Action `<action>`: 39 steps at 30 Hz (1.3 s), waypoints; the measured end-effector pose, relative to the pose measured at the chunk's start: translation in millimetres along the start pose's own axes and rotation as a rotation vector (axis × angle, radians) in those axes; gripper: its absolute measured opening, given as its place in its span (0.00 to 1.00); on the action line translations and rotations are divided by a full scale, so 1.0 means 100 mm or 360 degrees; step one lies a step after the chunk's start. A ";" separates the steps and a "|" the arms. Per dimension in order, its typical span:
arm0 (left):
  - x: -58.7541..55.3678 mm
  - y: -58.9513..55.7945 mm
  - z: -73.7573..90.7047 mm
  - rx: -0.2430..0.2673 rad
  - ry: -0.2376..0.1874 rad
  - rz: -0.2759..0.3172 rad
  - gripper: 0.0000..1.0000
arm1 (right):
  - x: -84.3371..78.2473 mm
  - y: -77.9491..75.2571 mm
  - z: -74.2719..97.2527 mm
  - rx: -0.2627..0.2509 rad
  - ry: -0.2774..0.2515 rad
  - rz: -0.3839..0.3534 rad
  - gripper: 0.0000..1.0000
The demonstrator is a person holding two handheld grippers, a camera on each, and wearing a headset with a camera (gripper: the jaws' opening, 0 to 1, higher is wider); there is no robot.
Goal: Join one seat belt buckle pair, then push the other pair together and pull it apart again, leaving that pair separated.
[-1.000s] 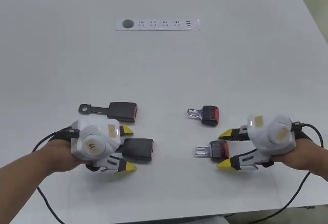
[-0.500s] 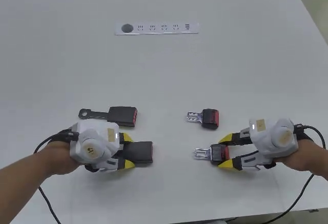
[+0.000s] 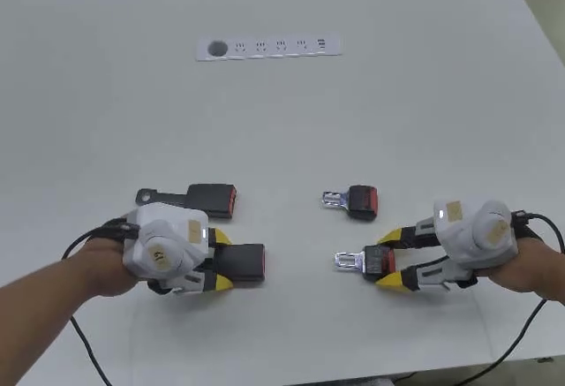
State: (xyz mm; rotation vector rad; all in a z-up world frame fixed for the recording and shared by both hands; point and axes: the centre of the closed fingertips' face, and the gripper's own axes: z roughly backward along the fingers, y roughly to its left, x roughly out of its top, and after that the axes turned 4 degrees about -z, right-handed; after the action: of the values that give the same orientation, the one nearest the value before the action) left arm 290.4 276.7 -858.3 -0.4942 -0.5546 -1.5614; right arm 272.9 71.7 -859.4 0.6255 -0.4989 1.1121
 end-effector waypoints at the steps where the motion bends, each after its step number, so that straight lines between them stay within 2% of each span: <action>1: 0.00 0.00 0.00 0.0000 0.0000 0.0001 0.34 | 0.00 0.00 0.00 -0.0004 -0.0001 0.0001 0.35; 12: 0.00 0.00 -0.02 -0.0004 -0.0001 0.0000 0.34 | 0.24 0.09 -0.24 -0.0018 -0.0092 0.0008 0.35; 24: 0.01 0.00 -0.03 -0.0032 0.0013 -0.0027 0.34 | 0.51 0.15 -0.48 0.0002 -0.0080 0.0022 0.35; 28: 0.01 0.01 -0.04 -0.0032 0.0014 -0.0017 0.34 | 0.63 0.18 -0.59 0.0033 -0.0092 0.0030 0.35; 30: 0.01 0.01 -0.04 -0.0031 0.0018 -0.0017 0.34 | 0.67 0.21 -0.64 0.0064 -0.0089 -0.0021 0.35; 34: 0.01 0.01 -0.05 -0.0031 0.0017 -0.0018 0.34 | 0.80 0.24 -0.74 0.0100 -0.0103 0.0019 0.34; 36: 0.01 0.01 -0.05 -0.0030 0.0017 -0.0013 0.34 | 0.80 0.23 -0.76 0.0096 -0.0070 0.0061 0.34; 39: 0.02 0.01 -0.05 -0.0028 0.0018 -0.0008 0.34 | 0.87 0.25 -0.82 0.0131 -0.0085 0.0052 0.34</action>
State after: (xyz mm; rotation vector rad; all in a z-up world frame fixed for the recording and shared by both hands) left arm 291.6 272.6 -860.8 -0.4975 -0.5344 -1.5741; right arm 286.1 192.6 -856.8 0.7226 -0.5125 1.1535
